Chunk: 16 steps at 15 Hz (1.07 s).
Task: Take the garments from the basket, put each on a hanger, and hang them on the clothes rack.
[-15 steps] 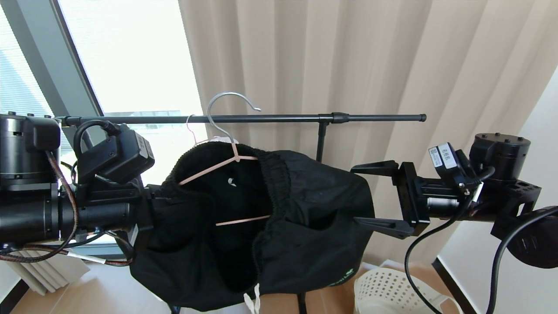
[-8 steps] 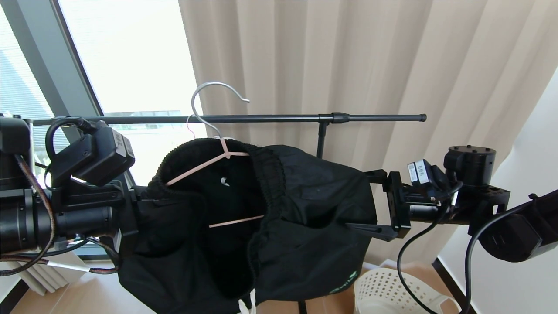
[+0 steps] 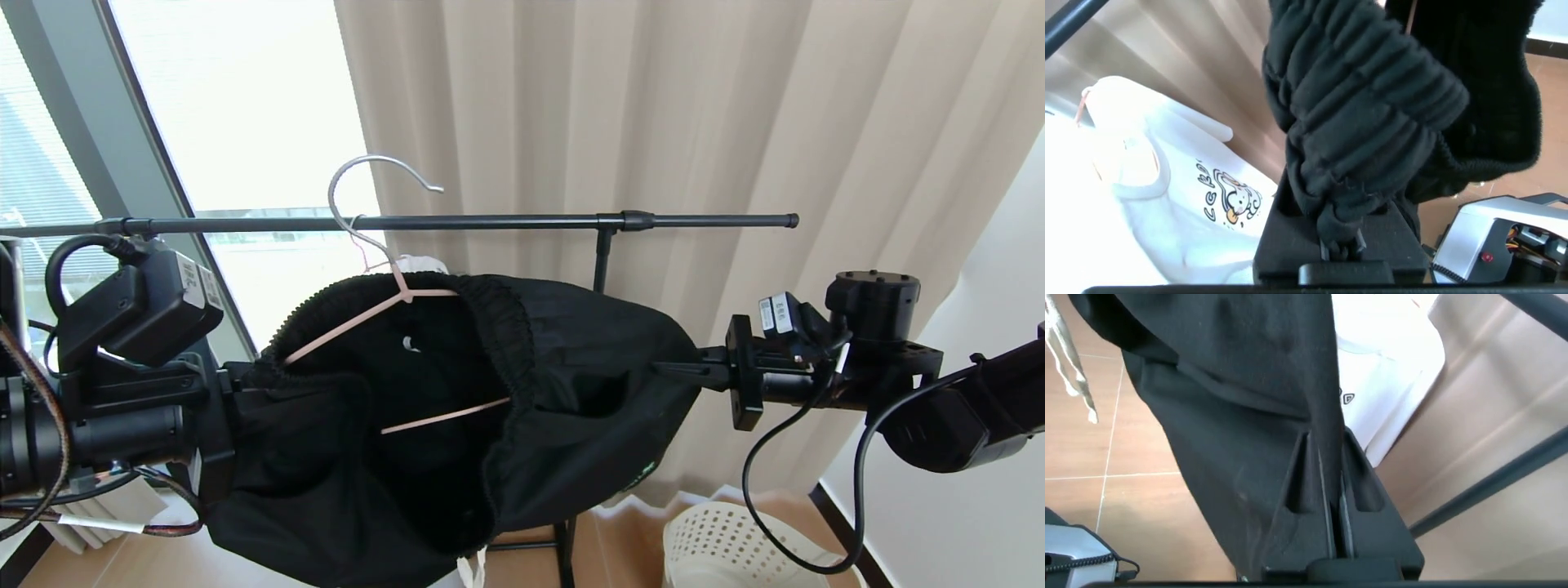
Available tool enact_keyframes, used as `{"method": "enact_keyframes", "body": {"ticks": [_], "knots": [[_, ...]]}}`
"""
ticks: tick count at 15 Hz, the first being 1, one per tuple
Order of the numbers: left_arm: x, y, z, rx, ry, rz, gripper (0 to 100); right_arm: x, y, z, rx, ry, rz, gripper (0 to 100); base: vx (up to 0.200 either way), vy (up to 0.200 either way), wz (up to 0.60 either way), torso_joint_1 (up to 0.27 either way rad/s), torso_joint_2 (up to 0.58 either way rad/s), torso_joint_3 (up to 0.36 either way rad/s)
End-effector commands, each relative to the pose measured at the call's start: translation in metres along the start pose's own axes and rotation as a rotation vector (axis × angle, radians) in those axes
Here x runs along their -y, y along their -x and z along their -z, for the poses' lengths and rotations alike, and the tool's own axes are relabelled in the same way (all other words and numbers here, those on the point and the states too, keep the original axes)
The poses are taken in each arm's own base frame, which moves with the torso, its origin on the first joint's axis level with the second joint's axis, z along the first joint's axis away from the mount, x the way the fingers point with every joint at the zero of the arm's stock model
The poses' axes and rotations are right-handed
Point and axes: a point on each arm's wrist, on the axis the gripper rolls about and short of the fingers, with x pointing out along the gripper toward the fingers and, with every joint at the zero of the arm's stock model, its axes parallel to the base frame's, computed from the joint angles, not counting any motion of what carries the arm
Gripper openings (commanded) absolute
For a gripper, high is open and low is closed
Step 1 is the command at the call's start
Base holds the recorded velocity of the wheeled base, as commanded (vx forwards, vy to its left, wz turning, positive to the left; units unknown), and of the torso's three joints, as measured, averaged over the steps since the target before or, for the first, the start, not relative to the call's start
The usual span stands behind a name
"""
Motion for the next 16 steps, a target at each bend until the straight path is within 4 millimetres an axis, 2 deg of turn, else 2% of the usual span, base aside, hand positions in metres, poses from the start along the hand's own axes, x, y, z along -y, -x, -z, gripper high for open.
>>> {"method": "enact_keyframes", "body": {"ticks": [1,7,12,13,16], "knots": [[0.0,0.005,0.001,0.0,0.002,-0.018,0,0.007,0.004,0.003,-0.003,0.002,0.019,0,0.0,0.0,0.0,0.0,0.0,0.0],[0.004,0.019,0.007,-0.001,0.03,-0.059,0,0.017,0.008,0.011,-0.022,-0.008,0.058,0,0.0,0.0,0.0,0.0,0.0,0.0],[0.003,0.015,0.011,-0.018,0.062,-0.048,0,0.014,0.009,0.01,-0.025,0.022,0.058,0,0.0,0.0,0.0,0.0,0.0,0.0],[0.003,0.012,0.013,-0.027,0.083,-0.041,0,0.014,0.009,0.011,-0.026,0.04,0.057,100,0.0,0.0,0.0,0.0,0.0,0.0],[-0.004,-0.001,0.027,-0.089,0.203,-0.031,0,0.016,0.009,0.007,-0.027,0.069,0.072,100,0.0,0.0,0.0,0.0,0.0,0.0]]}}
